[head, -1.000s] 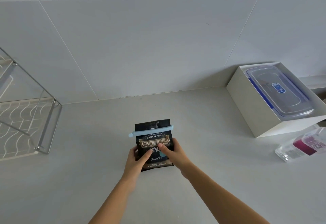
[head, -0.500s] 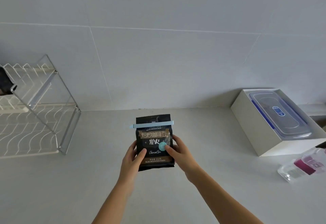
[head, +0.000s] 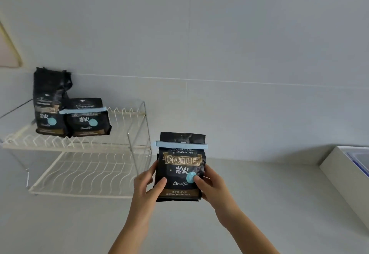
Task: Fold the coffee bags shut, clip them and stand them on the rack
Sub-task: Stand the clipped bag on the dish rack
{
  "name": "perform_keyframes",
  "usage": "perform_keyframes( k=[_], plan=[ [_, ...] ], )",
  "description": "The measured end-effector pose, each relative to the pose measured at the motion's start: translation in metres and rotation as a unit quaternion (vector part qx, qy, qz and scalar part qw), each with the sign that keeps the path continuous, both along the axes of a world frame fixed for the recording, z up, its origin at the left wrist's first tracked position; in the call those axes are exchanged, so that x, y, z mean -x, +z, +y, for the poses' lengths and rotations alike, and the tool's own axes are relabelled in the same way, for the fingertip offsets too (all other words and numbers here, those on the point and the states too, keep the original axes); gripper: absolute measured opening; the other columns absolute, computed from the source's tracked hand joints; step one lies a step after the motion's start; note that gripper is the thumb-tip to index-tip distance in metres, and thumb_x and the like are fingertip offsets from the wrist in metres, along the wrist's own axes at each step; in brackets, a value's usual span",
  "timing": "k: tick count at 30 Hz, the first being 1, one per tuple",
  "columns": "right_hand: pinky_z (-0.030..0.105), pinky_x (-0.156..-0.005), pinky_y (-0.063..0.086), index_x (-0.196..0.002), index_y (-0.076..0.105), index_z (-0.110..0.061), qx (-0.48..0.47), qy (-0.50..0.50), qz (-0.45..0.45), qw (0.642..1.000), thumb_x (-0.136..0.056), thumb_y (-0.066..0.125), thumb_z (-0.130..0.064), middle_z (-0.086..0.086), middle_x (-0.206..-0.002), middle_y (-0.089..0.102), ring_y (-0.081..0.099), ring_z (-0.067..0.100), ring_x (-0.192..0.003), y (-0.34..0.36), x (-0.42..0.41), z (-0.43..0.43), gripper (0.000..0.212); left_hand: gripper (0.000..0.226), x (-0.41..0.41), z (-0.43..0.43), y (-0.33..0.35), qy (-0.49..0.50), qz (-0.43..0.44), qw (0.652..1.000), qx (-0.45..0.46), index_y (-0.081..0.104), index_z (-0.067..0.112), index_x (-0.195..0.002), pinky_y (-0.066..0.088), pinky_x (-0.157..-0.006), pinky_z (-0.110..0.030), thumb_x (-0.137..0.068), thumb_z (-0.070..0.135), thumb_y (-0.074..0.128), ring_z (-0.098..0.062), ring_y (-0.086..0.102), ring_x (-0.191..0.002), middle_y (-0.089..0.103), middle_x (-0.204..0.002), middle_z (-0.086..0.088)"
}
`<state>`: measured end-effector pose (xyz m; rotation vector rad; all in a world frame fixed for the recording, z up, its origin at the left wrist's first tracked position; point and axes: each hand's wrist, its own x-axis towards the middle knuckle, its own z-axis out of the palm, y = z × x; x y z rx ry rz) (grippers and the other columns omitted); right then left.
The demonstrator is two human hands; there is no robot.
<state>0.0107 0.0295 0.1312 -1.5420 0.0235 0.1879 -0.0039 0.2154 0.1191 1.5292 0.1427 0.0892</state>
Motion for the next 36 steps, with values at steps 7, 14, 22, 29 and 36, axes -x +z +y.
perform_keyframes(
  k=[7,14,22,29,36],
  plan=[
    [0.037,-0.093,0.054,-0.123,0.056,-0.037,0.004,0.088,-0.091,0.992,-0.095,0.050,-0.029,0.008,-0.128,0.054,0.059,0.013,-0.113,0.072,-0.039,0.109,0.030,0.050,-0.017,0.118,0.052,0.040,-0.058,0.998,-0.004,0.053,0.040,-0.126,0.044,-0.089,-0.029,-0.078,0.035,0.066,-0.015,0.054,-0.119,0.058,-0.130,0.001],
    [0.035,-0.104,0.044,-0.129,0.048,-0.038,-0.026,0.167,-0.072,0.983,-0.077,0.041,-0.062,-0.010,-0.128,0.059,0.054,-0.001,-0.115,0.128,-0.090,0.177,0.058,0.039,-0.066,0.176,0.092,0.113,-0.126,0.985,0.022,0.061,0.045,-0.112,0.043,-0.083,-0.023,-0.079,0.026,0.069,-0.001,0.056,-0.111,0.066,-0.115,0.015],
    [0.010,-0.062,0.052,-0.117,0.054,-0.019,-0.053,0.145,0.004,0.988,-0.096,0.039,-0.042,-0.004,-0.106,0.069,0.069,-0.005,-0.082,0.129,-0.140,0.213,0.035,0.035,-0.140,0.202,0.091,0.043,-0.096,0.994,0.014,0.054,0.023,-0.122,0.046,-0.090,-0.032,-0.090,0.010,0.057,-0.015,0.058,-0.107,0.064,-0.113,0.004],
    [0.016,-0.052,0.053,-0.110,0.058,-0.010,-0.095,0.078,0.038,0.992,-0.096,0.042,-0.037,0.003,-0.086,0.076,0.072,0.008,-0.074,0.119,-0.161,0.221,0.034,0.033,-0.177,0.193,0.065,0.004,-0.008,1.000,0.027,0.052,0.018,-0.121,0.047,-0.065,-0.022,-0.088,0.019,0.059,-0.011,0.061,-0.094,0.064,-0.106,0.002],
    [0.024,-0.050,0.050,-0.122,0.048,-0.010,-0.126,-0.042,0.070,0.989,-0.096,0.043,-0.039,0.009,-0.095,0.065,0.067,0.014,-0.071,0.117,-0.171,0.232,0.039,0.066,-0.186,0.189,0.063,0.032,0.018,0.998,0.047,0.030,0.023,-0.142,0.040,-0.104,-0.050,-0.085,0.023,0.064,-0.026,0.045,-0.128,0.041,-0.144,-0.006]
  ],
)
